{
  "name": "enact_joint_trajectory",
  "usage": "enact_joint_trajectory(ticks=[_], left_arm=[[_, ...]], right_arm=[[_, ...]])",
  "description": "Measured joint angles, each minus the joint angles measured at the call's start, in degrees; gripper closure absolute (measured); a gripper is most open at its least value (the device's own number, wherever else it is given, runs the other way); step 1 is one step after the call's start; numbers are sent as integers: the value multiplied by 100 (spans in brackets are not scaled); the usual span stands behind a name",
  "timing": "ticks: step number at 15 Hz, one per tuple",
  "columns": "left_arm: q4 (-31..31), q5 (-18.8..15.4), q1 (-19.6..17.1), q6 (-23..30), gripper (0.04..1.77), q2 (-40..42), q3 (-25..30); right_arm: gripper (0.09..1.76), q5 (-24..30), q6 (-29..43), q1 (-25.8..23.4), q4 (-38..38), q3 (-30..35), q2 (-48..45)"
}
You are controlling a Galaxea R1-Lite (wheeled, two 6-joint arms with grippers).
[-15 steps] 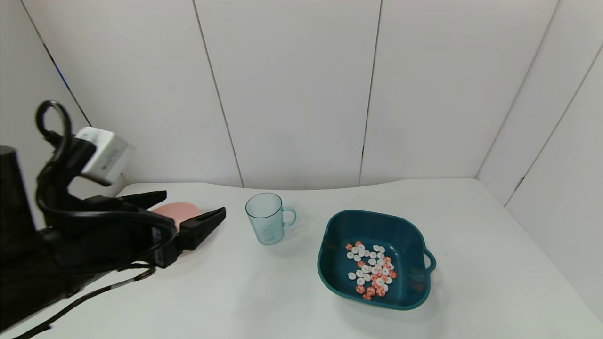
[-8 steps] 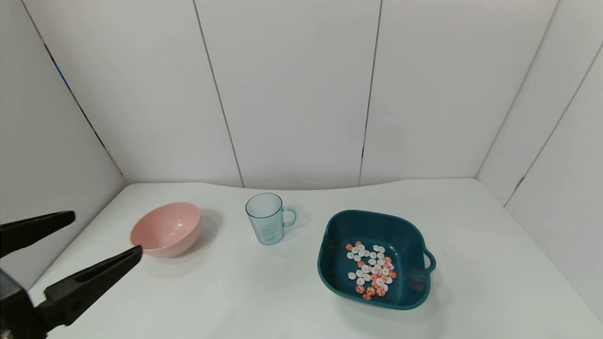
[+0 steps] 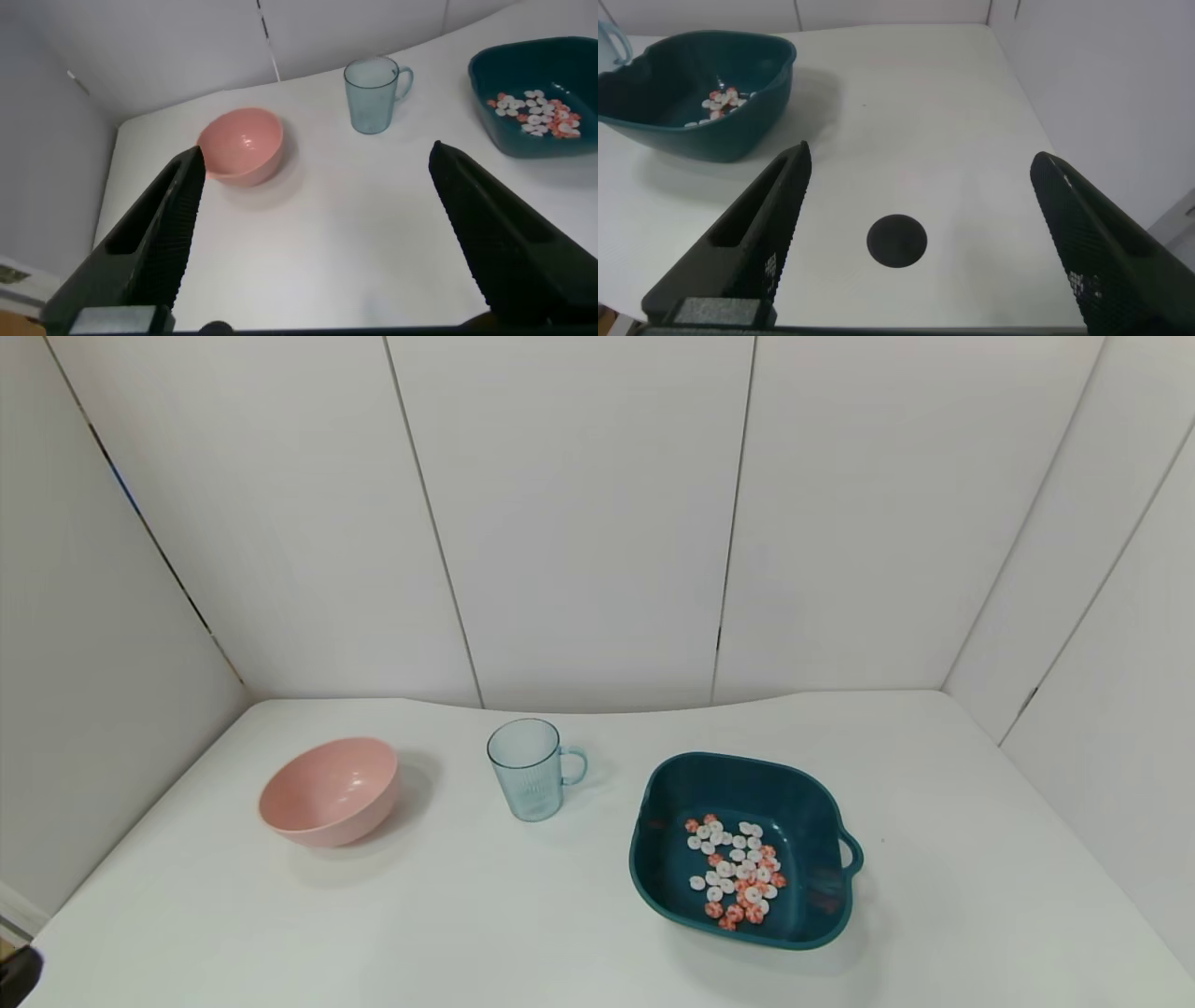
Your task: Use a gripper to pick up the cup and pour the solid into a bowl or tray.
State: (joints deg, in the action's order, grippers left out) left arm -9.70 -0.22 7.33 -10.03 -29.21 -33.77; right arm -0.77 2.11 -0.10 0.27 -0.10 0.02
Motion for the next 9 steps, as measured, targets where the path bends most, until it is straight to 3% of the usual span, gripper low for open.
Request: enact_joint_trajectory(ticks=[6, 9], left_arm=[[-600, -38, -636, 0, 9, 1193, 188], [-589, 27, -837, 67, 9, 1612, 450]], right_arm=[[14, -7, 0, 0, -2, 0, 0], [14, -2, -2, 0, 0, 0, 0]])
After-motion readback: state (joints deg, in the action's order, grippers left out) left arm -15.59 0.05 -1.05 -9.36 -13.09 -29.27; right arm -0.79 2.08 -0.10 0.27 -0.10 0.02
